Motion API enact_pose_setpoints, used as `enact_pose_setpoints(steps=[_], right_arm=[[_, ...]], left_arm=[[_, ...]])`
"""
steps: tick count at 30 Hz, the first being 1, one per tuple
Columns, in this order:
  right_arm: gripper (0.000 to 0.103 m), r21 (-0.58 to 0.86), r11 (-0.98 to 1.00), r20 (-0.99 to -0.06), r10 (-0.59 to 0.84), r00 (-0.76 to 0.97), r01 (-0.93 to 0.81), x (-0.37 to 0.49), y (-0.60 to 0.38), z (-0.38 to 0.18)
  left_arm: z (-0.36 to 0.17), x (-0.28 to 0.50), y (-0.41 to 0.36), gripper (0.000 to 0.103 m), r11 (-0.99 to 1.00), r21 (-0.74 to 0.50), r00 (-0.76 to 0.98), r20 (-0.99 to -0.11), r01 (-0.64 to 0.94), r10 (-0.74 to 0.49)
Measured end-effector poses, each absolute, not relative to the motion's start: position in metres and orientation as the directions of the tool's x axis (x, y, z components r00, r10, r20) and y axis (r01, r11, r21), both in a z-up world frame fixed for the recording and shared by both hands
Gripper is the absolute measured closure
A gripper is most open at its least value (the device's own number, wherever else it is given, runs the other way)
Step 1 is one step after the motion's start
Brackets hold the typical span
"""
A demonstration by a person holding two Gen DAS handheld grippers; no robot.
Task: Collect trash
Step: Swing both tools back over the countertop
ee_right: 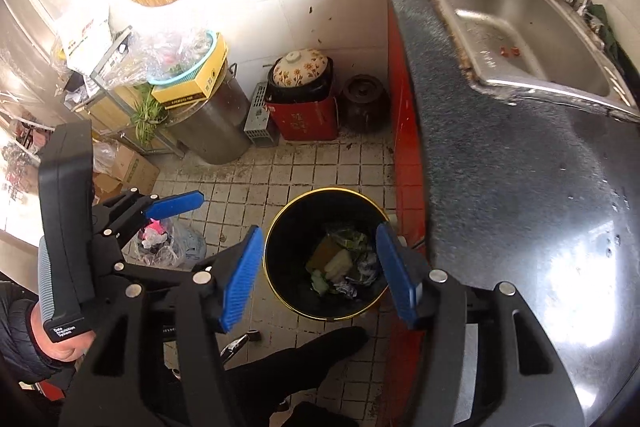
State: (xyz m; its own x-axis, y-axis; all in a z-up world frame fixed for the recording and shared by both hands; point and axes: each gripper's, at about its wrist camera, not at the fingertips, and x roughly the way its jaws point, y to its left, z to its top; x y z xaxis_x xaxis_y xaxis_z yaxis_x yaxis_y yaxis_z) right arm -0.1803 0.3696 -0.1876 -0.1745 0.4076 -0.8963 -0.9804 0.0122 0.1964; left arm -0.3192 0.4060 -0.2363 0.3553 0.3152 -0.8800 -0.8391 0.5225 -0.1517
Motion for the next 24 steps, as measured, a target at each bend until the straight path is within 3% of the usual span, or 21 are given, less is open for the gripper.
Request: enact_pose_setpoints(steps=[4, 10, 15, 24], right_arm=[[0.034, 0.186, 0.075, -0.869, 0.477, -0.128, -0.98, -0.16, 0.335, -0.148], [0.032, 0.143, 0.257, -0.826, 0.562, 0.028, -0.956, -0.107, 0.244, -0.087], [0.03, 0.098, 0.48, -0.793, 0.567, 0.223, -0.871, -0.061, 0.134, -0.048], [0.03, 0.049, 0.81, -0.76, 0.411, 0.505, -0.585, -0.015, -0.064, -0.022]], left_arm=[[-0.207, -0.307, 0.389, 0.018, 0.564, -0.129, 0.378, -0.857, -0.816, 0.352], [-0.156, -0.25, 0.347, 0.01, 0.701, -0.111, 0.47, -0.814, -0.704, 0.342], [-0.124, -0.173, 0.289, 0.01, 0.839, -0.136, 0.575, -0.784, -0.526, 0.234], [-0.091, -0.047, 0.148, 0.01, 0.973, -0.145, 0.64, -0.768, -0.182, 0.005]])
